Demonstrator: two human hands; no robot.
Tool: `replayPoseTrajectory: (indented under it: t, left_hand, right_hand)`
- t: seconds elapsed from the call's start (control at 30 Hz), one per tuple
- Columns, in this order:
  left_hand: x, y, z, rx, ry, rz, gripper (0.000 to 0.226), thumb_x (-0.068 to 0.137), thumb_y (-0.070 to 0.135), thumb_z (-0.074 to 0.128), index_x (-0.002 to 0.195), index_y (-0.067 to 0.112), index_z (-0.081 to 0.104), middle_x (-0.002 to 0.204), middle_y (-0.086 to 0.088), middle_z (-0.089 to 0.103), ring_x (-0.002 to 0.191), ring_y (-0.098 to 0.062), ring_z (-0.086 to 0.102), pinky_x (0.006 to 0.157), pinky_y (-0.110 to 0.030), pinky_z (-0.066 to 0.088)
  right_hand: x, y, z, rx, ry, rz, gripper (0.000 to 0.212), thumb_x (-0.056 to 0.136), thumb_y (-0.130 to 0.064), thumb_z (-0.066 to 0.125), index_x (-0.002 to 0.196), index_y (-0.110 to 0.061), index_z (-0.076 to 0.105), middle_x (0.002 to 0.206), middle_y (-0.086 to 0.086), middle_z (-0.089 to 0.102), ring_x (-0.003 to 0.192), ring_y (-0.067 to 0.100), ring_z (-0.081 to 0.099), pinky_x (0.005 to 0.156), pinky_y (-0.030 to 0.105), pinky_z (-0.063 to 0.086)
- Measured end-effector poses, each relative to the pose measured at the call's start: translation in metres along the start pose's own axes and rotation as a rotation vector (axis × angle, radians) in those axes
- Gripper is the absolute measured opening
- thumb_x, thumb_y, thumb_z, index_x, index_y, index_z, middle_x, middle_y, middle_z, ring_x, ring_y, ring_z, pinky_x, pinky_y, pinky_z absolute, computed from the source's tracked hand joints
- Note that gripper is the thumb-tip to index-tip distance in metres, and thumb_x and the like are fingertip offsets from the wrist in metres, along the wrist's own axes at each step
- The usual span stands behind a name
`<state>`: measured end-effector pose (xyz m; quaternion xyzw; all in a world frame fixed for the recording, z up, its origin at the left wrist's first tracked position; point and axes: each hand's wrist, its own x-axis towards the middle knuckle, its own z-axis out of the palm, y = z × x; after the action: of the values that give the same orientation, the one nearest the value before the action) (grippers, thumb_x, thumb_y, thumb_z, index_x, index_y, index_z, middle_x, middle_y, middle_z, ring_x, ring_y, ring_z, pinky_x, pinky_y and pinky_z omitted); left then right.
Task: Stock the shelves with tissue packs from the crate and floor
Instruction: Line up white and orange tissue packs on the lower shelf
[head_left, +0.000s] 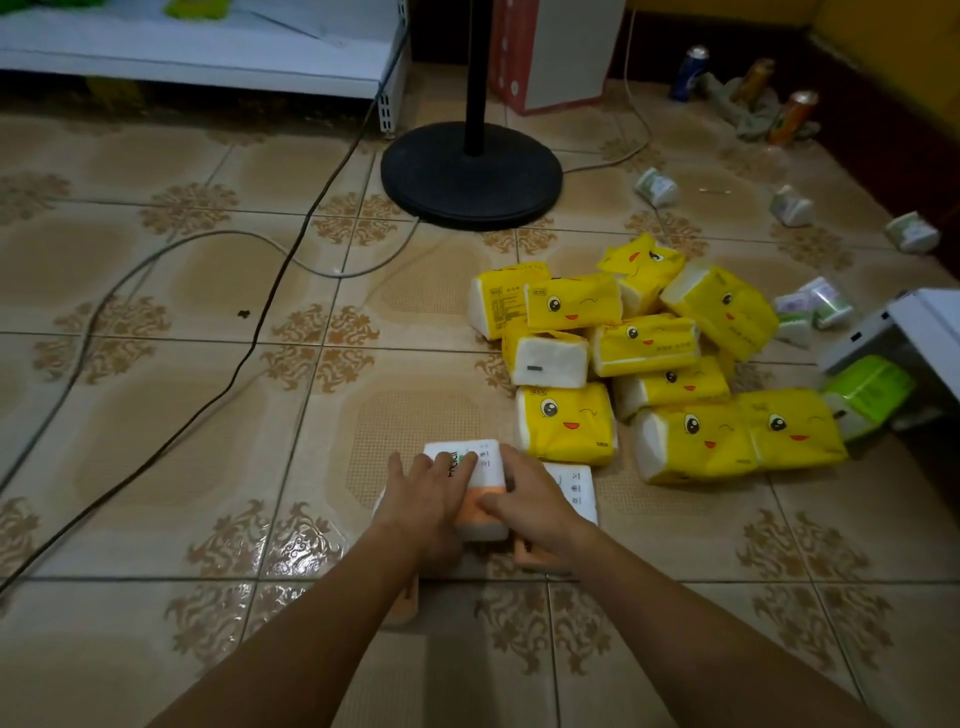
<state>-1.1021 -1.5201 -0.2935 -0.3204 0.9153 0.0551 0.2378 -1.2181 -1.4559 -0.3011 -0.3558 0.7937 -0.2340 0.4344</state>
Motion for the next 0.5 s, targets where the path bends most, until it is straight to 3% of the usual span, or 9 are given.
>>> replayPoseTrajectory:
  t: [0.07,0.17,0.23,0.33,0.5]
  left_hand:
    - [0.003,-0.001,0.001,-0.044,0.006,-0.021,0.078,0.085,0.043,0.054,0.144,0.017,0.012,0.148,-0.009,0.022,0.133,-0.03,0.026,0.108,-0.054,0.02]
    - [0.006,-0.001,0.002,-0.102,0.01,-0.021,0.06,0.086,0.035,0.054,0.137,0.019,0.025,0.142,-0.005,0.029,0.129,-0.027,0.03,0.099,-0.048,0.032]
    - [0.006,-0.005,0.001,-0.182,0.062,-0.009,0.048,0.088,0.027,0.052,0.13,0.018,0.032,0.135,-0.003,0.036,0.124,-0.025,0.034,0.091,-0.042,0.039]
    - [0.005,-0.013,-0.003,-0.334,0.223,-0.007,0.03,0.087,0.016,0.047,0.116,0.015,0.043,0.122,-0.005,0.047,0.112,-0.024,0.041,0.077,-0.035,0.04]
    - [0.012,-0.018,-0.021,-0.483,0.502,0.087,0.01,0.076,0.009,0.054,0.085,0.012,0.052,0.09,-0.007,0.057,0.087,-0.026,0.051,0.062,-0.035,0.039]
  right_hand:
    - [0.0,-0.001,-0.003,-0.021,-0.006,0.01,0.071,0.078,-0.02,0.064,0.141,-0.022,0.032,0.133,0.006,0.041,0.124,0.025,0.045,0.101,0.037,0.042]
    - [0.004,-0.001,-0.007,-0.032,-0.011,0.031,0.074,0.085,-0.015,0.058,0.148,-0.019,0.019,0.147,0.005,0.029,0.135,0.022,0.032,0.109,0.032,0.029]
    - [0.007,-0.005,-0.004,0.018,0.006,0.045,0.067,0.086,-0.016,0.055,0.147,-0.022,0.026,0.148,0.004,0.034,0.133,0.022,0.037,0.11,0.037,0.032]
    - [0.011,-0.01,-0.003,0.195,0.028,0.126,0.044,0.089,-0.017,0.051,0.133,-0.018,0.045,0.131,0.002,0.053,0.115,0.025,0.053,0.09,0.043,0.052]
    - [0.015,-0.015,-0.027,0.314,0.117,0.192,0.035,0.088,-0.017,0.057,0.123,-0.011,0.055,0.116,0.006,0.06,0.098,0.02,0.055,0.087,0.035,0.049]
